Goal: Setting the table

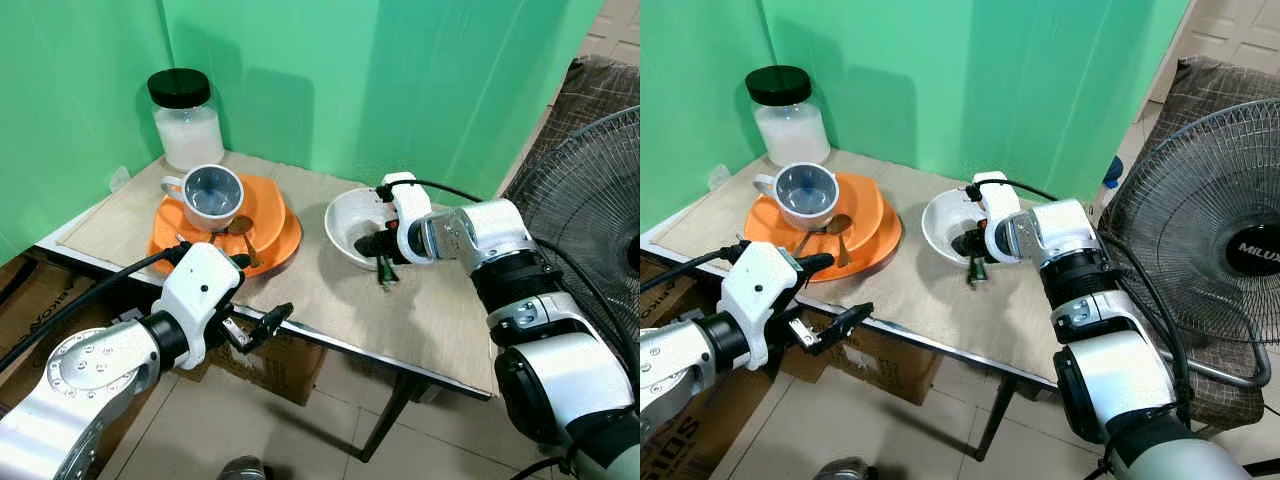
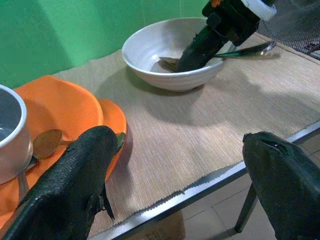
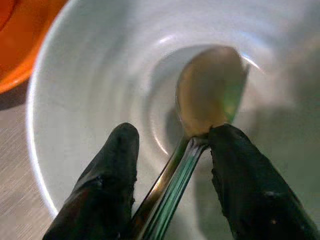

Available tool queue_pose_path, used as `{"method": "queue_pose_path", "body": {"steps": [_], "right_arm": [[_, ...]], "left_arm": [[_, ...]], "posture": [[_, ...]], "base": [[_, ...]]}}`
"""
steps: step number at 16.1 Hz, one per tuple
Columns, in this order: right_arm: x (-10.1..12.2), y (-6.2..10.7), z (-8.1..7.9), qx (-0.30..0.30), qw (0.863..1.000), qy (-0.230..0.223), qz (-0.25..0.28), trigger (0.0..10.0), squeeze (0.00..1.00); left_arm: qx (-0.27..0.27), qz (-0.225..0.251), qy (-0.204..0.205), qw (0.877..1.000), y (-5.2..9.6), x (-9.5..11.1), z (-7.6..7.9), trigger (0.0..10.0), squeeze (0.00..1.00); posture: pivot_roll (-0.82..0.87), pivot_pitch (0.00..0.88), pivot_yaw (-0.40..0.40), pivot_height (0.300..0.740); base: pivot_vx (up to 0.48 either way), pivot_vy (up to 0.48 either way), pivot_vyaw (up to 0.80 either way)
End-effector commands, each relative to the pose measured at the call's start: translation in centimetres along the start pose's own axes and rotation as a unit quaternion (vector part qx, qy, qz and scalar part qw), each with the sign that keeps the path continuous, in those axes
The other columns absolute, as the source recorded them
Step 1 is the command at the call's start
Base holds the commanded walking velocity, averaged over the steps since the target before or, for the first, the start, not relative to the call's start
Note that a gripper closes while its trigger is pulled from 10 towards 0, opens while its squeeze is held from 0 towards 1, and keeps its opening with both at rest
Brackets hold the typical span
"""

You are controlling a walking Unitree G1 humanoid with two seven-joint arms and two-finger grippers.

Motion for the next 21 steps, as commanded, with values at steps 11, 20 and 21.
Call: {"method": "queue_pose_path", "body": {"steps": [11, 20, 21], "right_arm": [[1.4, 0.5, -0.1, 0.011, 1.0, 0.022, 0.018, 0.0, 0.0], [2.2, 0.7, 0.0, 0.012, 0.998, 0.043, 0.037, 0.0, 0.0], [2.1, 0.7, 0.0, 0.014, 0.998, 0.047, 0.036, 0.0, 0.0]], "left_arm": [[0.008, 0.004, -0.013, 1.0, -0.3, 0.4, -0.6, 10.0, 0.0], [0.012, 0.005, -0.015, 1.0, -0.5, 0.3, -0.6, 10.0, 0.0], [0.013, 0.005, -0.016, 1.0, -0.5, 0.3, -0.6, 10.0, 0.0]], "posture": [[0.13, 0.0, -0.062, 0.74], [0.13, 0.0, -0.063, 0.74], [0.13, 0.0, -0.062, 0.74]], "base": [[0.0, 0.0, 0.0], [0.0, 0.0, 0.0], [0.0, 0.0, 0.0]]}}
Point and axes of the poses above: a point about 5 cm out from each wrist's last joint towards the gripper, its own y axis pointing back from the gripper into the wrist, its own x axis along the axis of the wrist's last joint, z = x × y, the point moved 4 cm from there along -y, pointing out of the wrist towards the gripper, and after that the axes turned 3 degrees about y, right-handed, at the moved point
